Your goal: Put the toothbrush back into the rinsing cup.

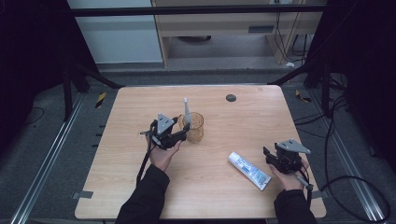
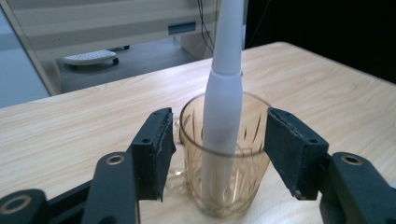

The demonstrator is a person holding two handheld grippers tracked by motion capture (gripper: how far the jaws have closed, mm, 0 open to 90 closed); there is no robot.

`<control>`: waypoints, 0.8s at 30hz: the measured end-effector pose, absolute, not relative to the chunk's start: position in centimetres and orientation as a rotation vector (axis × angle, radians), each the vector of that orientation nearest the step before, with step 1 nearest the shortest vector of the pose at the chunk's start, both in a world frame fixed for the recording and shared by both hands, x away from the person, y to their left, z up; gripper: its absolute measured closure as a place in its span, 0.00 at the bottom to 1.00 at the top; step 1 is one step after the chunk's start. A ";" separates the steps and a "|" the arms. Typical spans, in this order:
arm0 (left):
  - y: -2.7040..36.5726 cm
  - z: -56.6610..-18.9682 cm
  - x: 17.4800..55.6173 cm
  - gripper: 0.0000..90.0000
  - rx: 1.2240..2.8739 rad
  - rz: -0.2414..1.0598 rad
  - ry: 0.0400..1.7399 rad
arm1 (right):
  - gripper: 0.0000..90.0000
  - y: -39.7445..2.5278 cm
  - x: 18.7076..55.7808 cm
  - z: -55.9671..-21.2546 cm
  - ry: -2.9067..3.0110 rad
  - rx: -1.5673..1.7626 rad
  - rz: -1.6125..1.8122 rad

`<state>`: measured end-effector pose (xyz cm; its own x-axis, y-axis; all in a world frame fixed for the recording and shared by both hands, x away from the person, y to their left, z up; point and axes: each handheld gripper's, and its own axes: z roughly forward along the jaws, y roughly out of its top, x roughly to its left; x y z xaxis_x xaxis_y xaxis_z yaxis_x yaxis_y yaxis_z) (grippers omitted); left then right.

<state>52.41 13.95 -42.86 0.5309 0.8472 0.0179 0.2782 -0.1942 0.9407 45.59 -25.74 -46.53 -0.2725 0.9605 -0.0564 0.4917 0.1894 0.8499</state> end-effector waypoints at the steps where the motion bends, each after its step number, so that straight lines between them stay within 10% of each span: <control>1: 14.1 -42.8 52.2 0.46 1.755 0.695 0.949 | 0.56 -25.7 45.6 -46.5 1.857 1.358 0.987; 24: 22.8 -43.4 46.8 0.37 1.896 0.715 1.052 | 0.59 -25.2 44.6 -44.5 1.901 1.317 1.056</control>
<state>46.83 22.79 -43.44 0.4867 0.8697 0.0817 0.3955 -0.3028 0.8671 44.63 -25.17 -44.54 -0.3358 0.9415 -0.0288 0.4726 0.1948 0.8595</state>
